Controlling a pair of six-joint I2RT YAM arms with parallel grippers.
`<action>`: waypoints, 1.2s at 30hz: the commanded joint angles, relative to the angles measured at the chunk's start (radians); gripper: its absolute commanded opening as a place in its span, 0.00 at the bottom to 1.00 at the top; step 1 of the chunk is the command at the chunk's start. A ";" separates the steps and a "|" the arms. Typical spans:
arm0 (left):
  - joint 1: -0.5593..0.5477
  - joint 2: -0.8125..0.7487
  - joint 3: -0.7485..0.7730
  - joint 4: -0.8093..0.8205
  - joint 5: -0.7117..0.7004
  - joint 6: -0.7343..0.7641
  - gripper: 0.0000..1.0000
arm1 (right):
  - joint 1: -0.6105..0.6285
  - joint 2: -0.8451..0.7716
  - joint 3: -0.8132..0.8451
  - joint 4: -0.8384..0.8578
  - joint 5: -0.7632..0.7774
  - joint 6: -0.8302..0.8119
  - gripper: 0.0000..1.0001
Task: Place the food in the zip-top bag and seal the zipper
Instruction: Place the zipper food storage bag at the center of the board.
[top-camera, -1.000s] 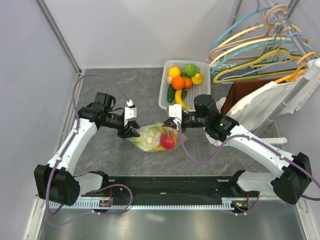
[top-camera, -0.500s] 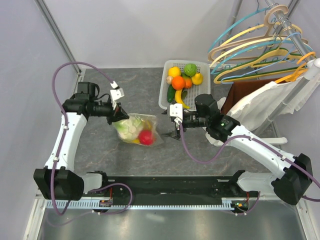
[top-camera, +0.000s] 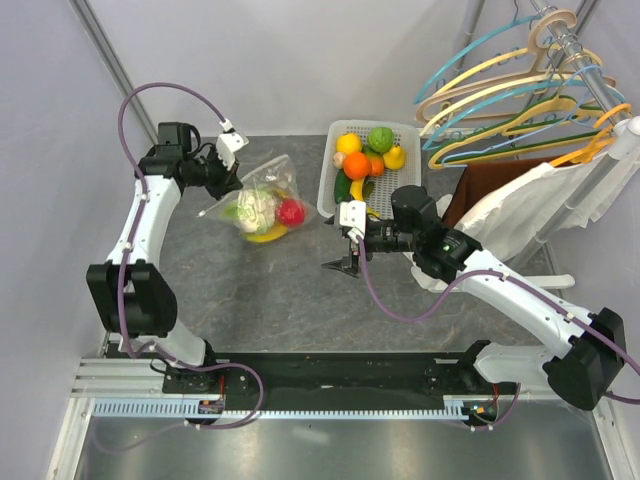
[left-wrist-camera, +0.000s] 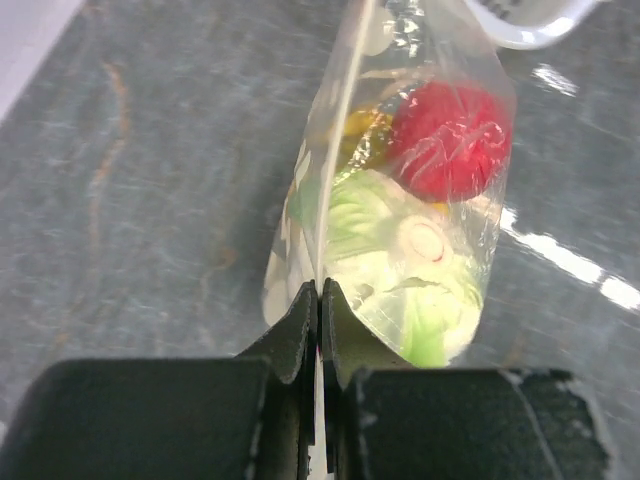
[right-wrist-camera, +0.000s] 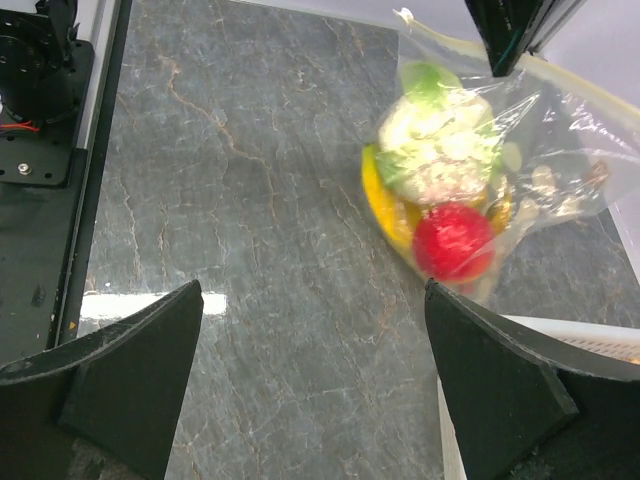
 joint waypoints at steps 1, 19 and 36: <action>0.002 0.022 0.081 0.135 -0.036 0.016 0.02 | -0.006 -0.014 0.036 0.016 0.017 0.023 0.98; -0.127 -0.404 -0.437 0.000 -0.024 0.225 0.02 | -0.007 -0.035 0.023 0.008 0.040 0.039 0.98; -0.216 -0.654 -0.628 -0.281 0.061 0.176 0.64 | -0.007 -0.063 0.035 -0.046 0.047 0.112 0.98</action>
